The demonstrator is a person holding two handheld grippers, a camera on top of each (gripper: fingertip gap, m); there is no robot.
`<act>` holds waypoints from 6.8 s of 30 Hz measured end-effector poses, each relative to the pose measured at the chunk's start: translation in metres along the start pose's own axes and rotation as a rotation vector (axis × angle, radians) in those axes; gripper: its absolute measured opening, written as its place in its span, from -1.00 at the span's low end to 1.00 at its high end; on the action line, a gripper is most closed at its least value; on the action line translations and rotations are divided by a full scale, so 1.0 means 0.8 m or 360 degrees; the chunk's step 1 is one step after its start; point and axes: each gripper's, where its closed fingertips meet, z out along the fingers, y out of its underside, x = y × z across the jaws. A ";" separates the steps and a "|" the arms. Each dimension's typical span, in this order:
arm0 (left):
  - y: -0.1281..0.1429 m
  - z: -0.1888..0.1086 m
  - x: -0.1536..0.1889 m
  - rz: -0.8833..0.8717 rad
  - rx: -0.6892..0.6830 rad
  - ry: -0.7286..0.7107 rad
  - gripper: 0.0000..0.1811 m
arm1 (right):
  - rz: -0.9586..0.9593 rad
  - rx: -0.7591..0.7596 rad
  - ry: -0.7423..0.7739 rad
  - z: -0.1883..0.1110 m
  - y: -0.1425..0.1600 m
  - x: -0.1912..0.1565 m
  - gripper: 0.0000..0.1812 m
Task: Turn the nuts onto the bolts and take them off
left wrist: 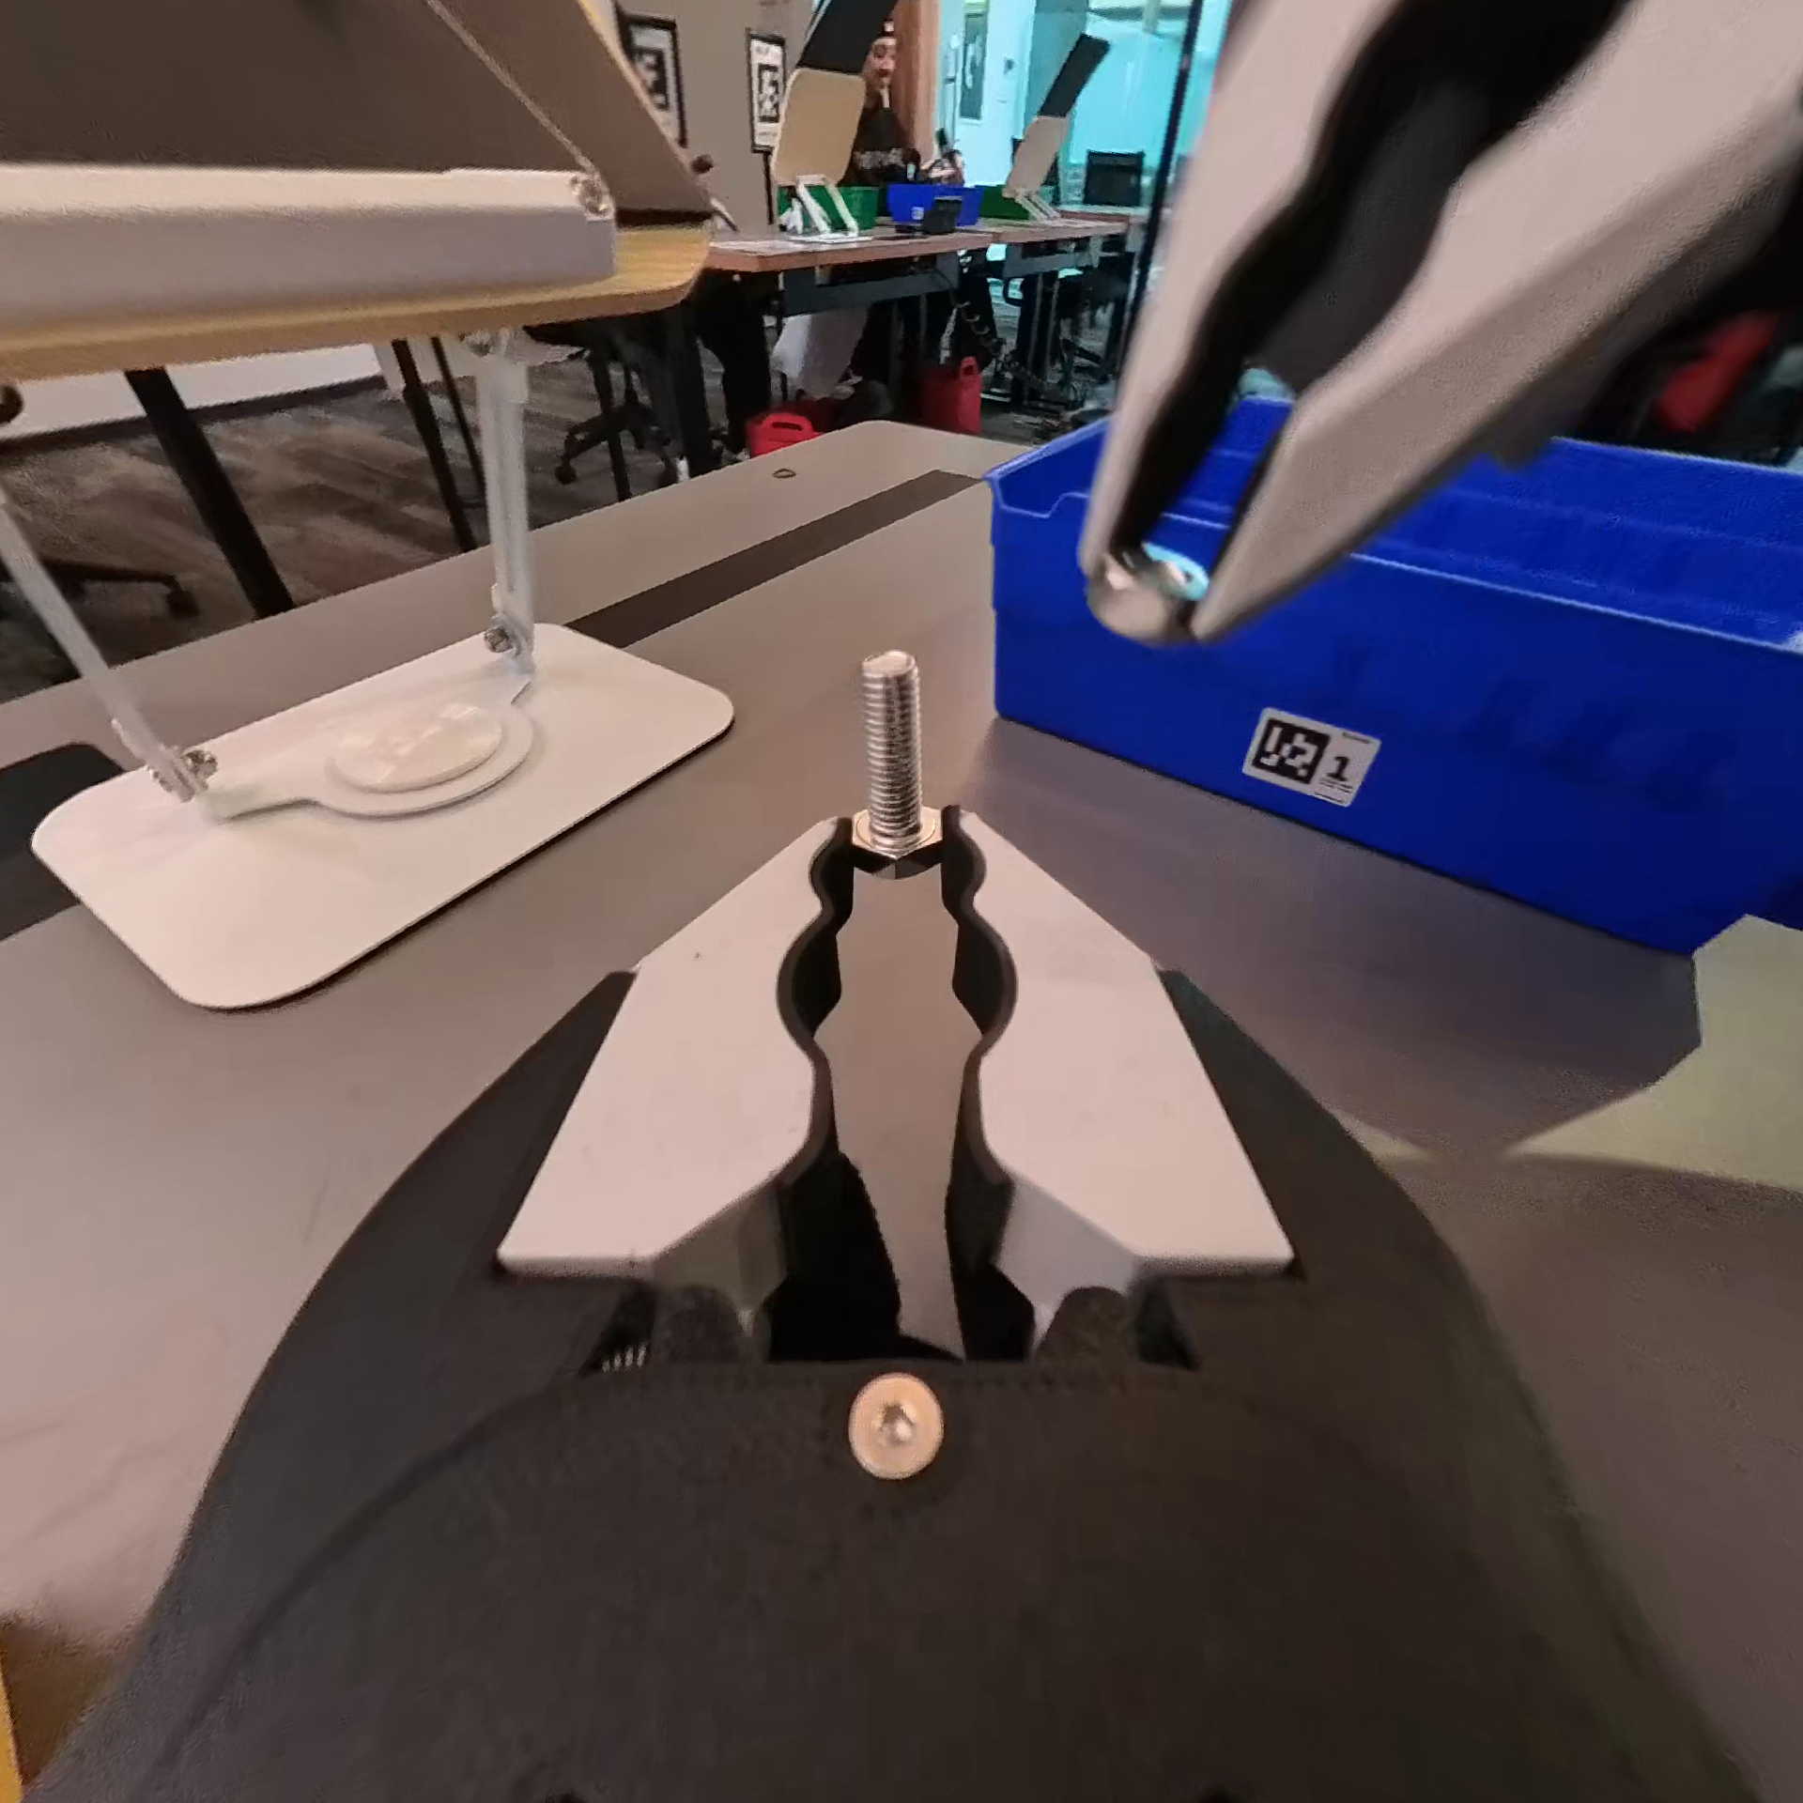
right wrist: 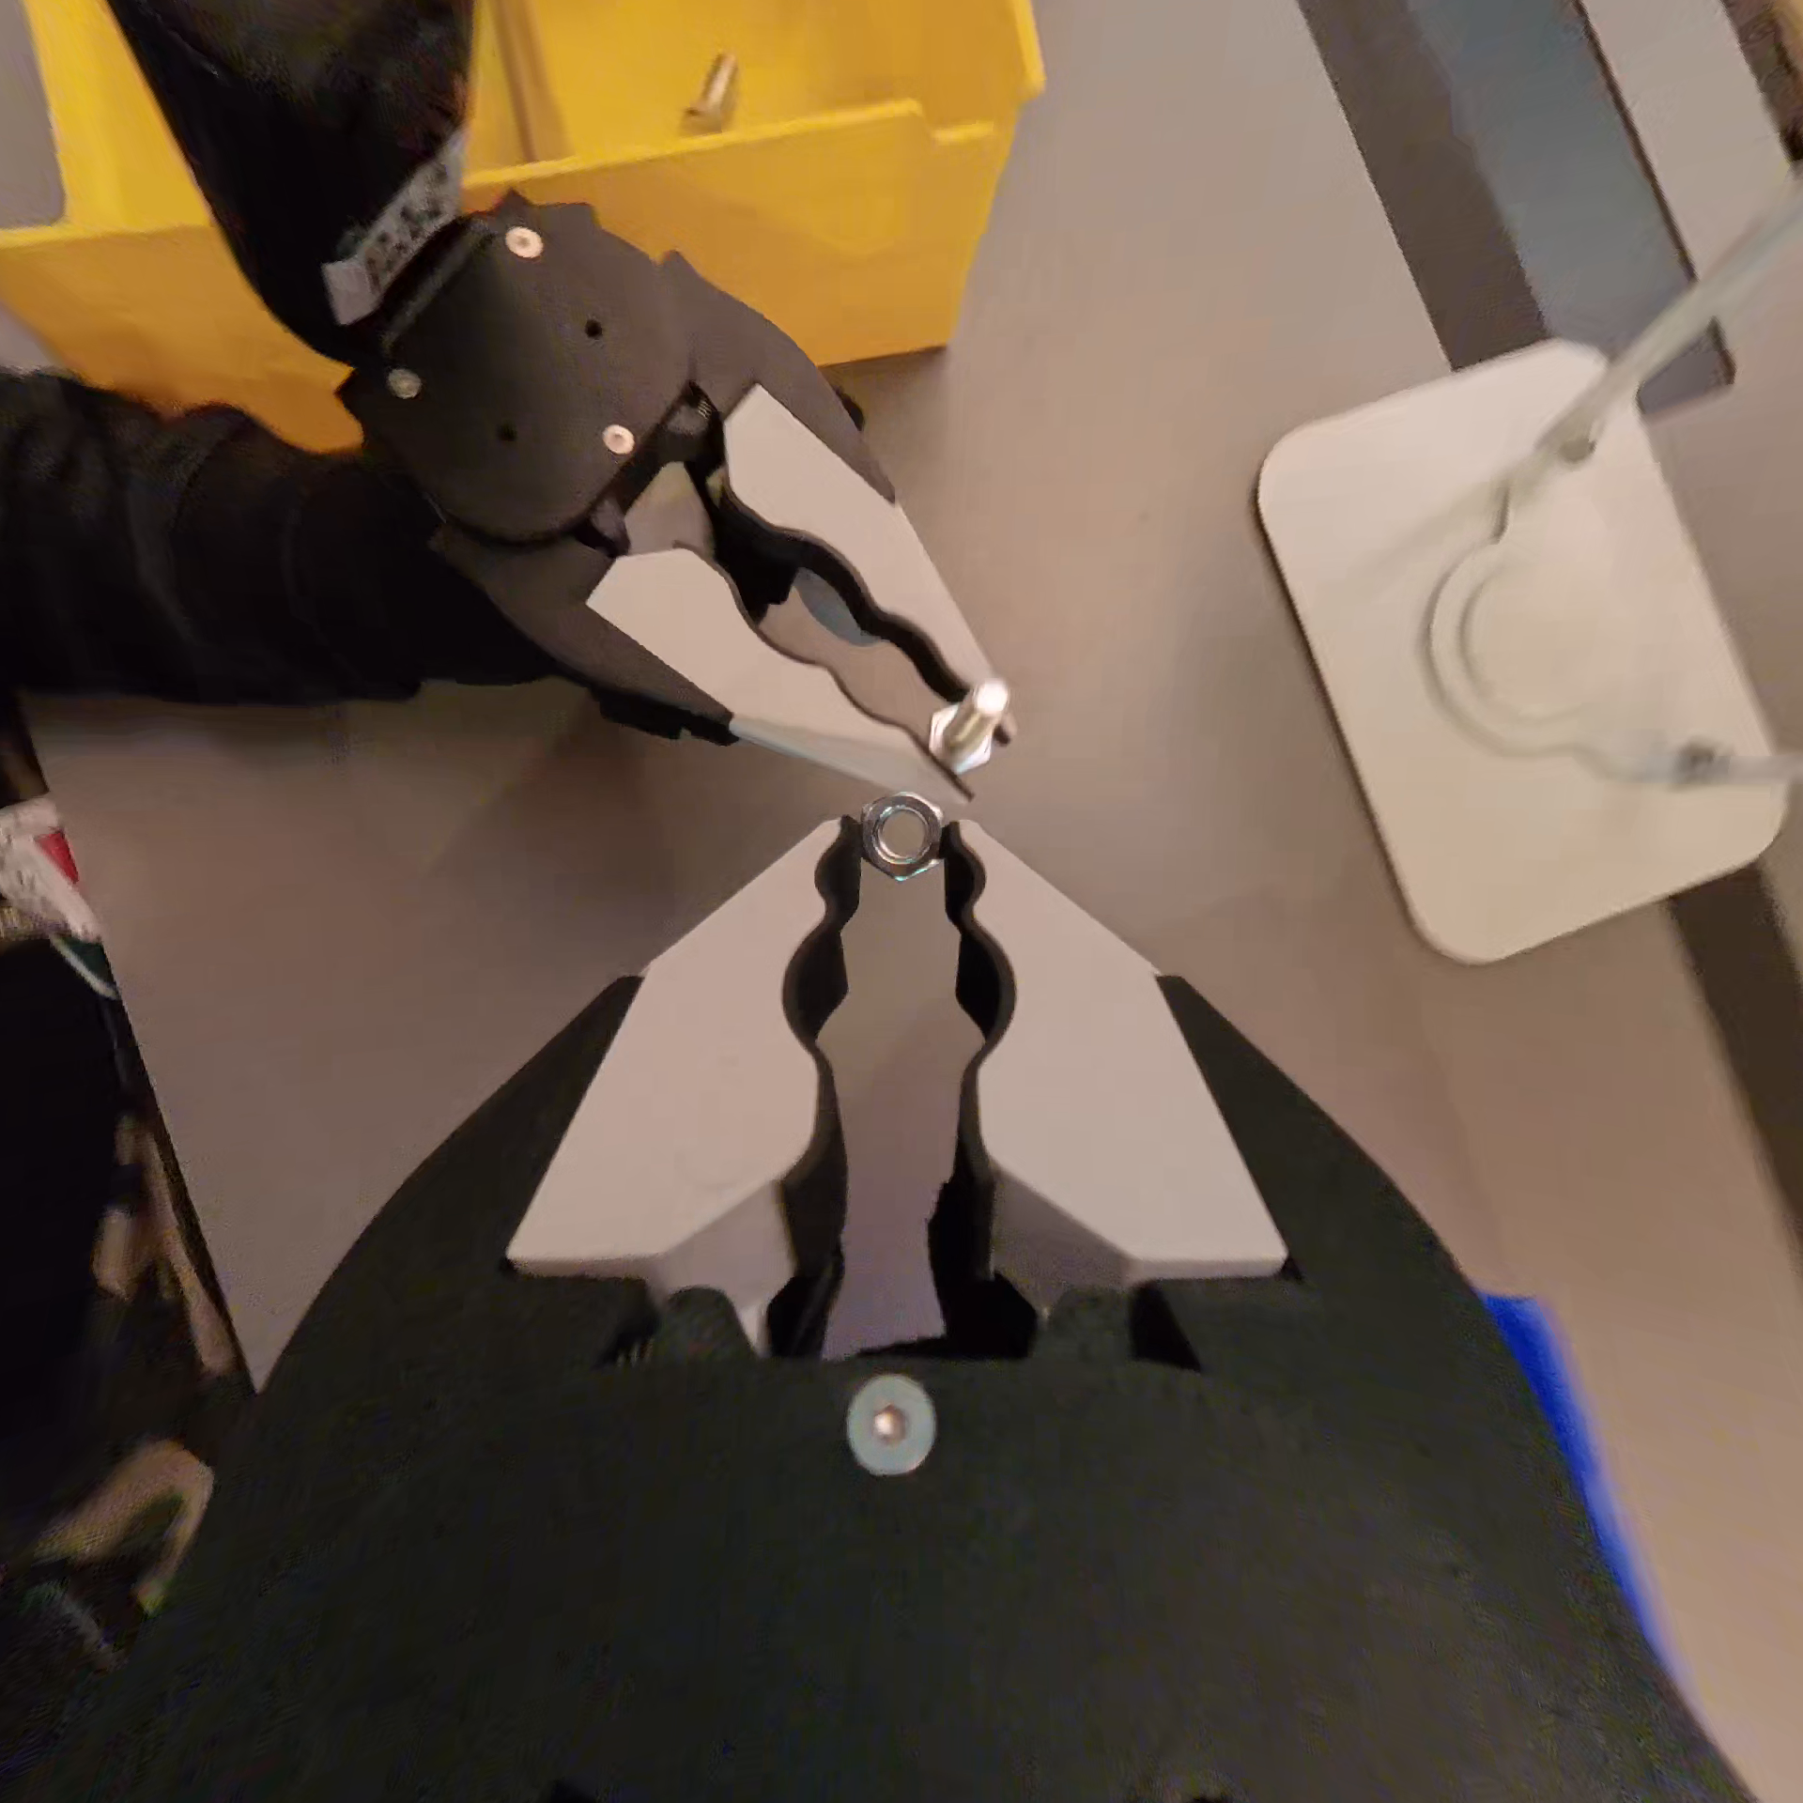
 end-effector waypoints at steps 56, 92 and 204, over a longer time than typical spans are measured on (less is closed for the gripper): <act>-0.003 0.003 0.018 0.0130 0.0005 0.0034 -0.83 | 0.0057 -0.0176 -0.0027 0.023 -0.008 0.023 -0.76; 0.003 0.008 0.018 0.0019 -0.0010 0.0099 -0.82 | 0.0244 -0.0453 0.0021 -0.054 0.159 -0.082 -0.61; 0.004 0.007 0.019 -0.0114 -0.0010 0.0203 -0.83 | -0.0525 -0.0166 -0.0593 0.071 0.155 -0.292 -0.64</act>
